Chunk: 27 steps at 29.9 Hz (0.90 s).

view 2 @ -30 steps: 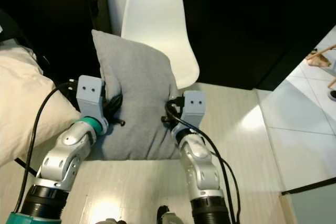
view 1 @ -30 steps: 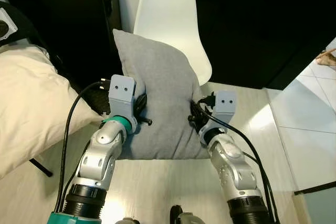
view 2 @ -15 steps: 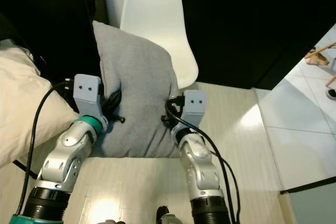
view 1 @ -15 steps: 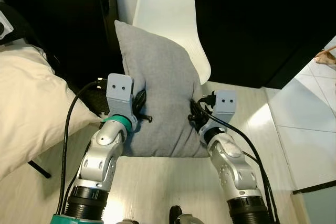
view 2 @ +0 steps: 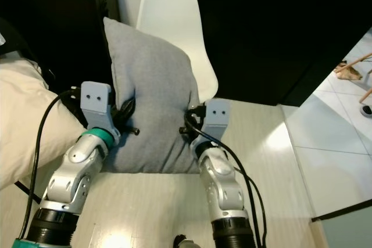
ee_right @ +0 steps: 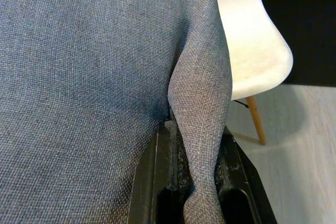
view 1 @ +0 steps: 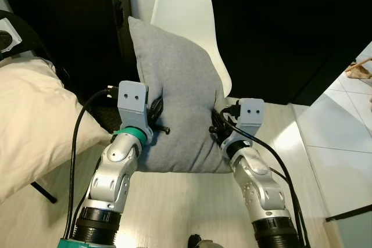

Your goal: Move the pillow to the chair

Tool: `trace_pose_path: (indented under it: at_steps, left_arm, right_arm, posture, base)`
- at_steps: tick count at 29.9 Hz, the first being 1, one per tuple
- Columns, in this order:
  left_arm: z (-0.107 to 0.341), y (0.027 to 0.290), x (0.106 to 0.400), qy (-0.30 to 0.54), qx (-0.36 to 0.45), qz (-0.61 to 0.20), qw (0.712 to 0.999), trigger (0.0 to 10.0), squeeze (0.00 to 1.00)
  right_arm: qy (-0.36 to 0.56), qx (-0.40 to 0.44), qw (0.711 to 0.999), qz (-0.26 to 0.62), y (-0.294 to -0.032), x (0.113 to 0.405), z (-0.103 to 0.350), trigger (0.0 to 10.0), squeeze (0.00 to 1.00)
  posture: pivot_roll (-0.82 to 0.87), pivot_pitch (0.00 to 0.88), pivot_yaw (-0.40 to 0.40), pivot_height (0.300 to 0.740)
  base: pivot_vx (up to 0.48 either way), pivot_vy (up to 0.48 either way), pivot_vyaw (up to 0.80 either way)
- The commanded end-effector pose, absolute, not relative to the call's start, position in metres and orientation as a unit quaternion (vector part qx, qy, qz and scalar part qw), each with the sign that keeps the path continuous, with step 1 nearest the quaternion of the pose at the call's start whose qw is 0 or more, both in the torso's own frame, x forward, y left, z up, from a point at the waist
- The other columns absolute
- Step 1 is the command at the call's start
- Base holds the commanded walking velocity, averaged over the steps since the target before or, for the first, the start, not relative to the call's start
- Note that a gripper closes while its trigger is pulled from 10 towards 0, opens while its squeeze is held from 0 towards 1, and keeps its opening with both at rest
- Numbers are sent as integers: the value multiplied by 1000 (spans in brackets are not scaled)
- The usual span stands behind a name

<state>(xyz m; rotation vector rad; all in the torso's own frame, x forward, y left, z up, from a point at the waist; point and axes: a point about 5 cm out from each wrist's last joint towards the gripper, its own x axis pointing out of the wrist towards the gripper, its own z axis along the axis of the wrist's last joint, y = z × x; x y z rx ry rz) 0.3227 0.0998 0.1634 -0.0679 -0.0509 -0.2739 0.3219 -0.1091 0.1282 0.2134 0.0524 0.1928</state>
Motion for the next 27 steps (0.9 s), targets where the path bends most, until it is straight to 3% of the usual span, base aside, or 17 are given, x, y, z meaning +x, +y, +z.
trace_pose_path:
  at_steps: [1, 11, 16, 27]
  left_arm:
    - [174, 94, 320, -59, -38, -154, 986, 10000, 0]
    - [175, 95, 320, -63, -40, -157, 985, 10000, 0]
    - [175, 94, 320, -65, -42, -157, 985, 10000, 0]
    - [175, 93, 321, -66, -43, -160, 984, 10000, 0]
  right_arm:
    - [12, 109, 989, 102, -108, 322, 134, 10000, 0]
    - [11, 110, 988, 105, -107, 323, 134, 10000, 0]
    - [13, 110, 988, 106, -106, 323, 134, 10000, 0]
    - [10, 107, 989, 104, -107, 323, 134, 10000, 0]
  posture:
    - [70, 36, 0, 740]
    - [70, 31, -3, 740]
    - [68, 25, -4, 740]
    - [63, 19, -1, 740]
  base:
    - [274, 0, 0]
    - [298, 0, 0]
    - [311, 0, -688]
    - [310, 0, 0]
